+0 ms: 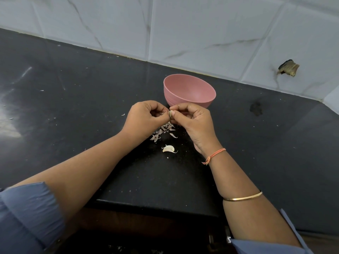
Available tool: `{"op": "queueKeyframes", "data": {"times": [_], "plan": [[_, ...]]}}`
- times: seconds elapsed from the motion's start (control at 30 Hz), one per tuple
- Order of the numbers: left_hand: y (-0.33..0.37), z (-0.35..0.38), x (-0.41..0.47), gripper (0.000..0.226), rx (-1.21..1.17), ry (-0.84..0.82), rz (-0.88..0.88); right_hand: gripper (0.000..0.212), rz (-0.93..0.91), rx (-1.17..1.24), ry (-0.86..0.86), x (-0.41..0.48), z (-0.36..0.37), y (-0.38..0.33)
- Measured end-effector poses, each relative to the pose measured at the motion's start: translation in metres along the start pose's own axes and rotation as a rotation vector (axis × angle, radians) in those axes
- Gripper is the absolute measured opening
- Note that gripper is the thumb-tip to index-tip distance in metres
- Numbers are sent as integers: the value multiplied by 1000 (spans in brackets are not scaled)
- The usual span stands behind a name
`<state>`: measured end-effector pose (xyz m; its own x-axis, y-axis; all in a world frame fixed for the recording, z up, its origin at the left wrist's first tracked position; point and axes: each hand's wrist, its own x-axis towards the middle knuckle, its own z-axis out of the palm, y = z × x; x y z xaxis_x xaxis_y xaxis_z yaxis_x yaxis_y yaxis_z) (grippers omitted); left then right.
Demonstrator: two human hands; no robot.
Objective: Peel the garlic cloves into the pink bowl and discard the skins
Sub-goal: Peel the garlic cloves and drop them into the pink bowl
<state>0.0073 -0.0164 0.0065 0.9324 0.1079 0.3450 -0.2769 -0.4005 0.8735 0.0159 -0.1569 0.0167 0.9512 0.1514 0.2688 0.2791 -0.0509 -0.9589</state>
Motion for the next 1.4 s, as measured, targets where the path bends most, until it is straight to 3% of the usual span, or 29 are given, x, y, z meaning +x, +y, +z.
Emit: {"op": "queueKeyframes", "data": {"times": [0.2, 0.6, 0.83, 1.1, 1.27, 1.4], "plan": [[1, 2, -1, 10, -10, -49, -1, 11, 91, 69, 1, 0, 1, -2], [-1, 1, 2, 15, 51, -21, -5, 18, 107, 73, -24, 1, -1, -1], [-6, -1, 6, 10, 54, 86, -33, 21, 122, 127, 15, 2, -3, -2], [-8, -4, 7, 31, 111, 138, -31, 19, 128, 168, -5, 2, -5, -1], [-5, -4, 6, 7, 76, 116, 27, 19, 132, 204, -32, 3, -5, -1], [-1, -4, 3, 29, 85, 62, 82, 22, 101, 153, -19, 2, -4, -1]]}}
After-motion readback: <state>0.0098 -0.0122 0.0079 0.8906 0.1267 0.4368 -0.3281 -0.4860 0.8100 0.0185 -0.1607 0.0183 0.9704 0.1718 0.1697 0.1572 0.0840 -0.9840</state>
